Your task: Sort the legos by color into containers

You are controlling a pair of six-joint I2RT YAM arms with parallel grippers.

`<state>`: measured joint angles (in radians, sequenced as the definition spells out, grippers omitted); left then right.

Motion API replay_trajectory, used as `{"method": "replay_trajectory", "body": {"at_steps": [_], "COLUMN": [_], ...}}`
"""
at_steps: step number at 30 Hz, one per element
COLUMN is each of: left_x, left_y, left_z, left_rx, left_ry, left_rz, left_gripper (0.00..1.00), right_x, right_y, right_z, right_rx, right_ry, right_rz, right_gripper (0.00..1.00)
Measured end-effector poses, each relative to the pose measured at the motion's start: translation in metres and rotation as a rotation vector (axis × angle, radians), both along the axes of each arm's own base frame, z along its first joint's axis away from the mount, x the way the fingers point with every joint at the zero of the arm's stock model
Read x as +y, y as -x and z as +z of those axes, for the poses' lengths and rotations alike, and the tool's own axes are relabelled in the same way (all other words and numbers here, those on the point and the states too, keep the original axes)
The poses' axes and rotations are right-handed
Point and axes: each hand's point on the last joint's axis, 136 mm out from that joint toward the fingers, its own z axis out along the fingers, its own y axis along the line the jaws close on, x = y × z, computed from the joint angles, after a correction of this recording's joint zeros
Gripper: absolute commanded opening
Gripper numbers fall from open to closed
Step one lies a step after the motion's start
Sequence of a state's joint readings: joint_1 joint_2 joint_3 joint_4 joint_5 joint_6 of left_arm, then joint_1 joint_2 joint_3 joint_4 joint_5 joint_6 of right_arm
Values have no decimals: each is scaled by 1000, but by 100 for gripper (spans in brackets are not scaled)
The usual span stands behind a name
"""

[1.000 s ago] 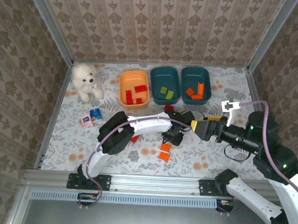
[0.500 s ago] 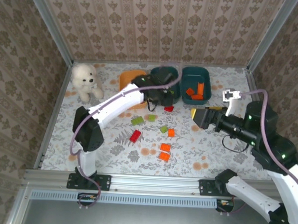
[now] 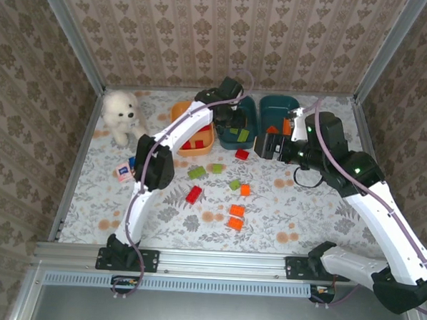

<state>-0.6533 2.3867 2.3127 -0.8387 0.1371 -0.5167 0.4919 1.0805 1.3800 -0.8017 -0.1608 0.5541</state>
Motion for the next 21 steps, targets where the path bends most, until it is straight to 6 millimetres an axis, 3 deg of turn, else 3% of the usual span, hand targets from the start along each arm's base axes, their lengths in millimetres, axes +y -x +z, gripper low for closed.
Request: {"method": "replay_trajectory", "body": {"at_steps": [9, 21], "left_x": [7, 9], "left_y": [-4, -4], "left_z": [-44, -58], "left_rx": [59, 60], "left_ry": [-63, -112], "left_rz": [-7, -19], "left_gripper": [24, 26], "right_x": [-8, -14], "right_y": [-6, -9], "right_z": [-1, -9], "right_rx": [4, 32], "right_ry": [-2, -8], "right_rz": [-34, -61], "right_gripper": [89, 89]}}
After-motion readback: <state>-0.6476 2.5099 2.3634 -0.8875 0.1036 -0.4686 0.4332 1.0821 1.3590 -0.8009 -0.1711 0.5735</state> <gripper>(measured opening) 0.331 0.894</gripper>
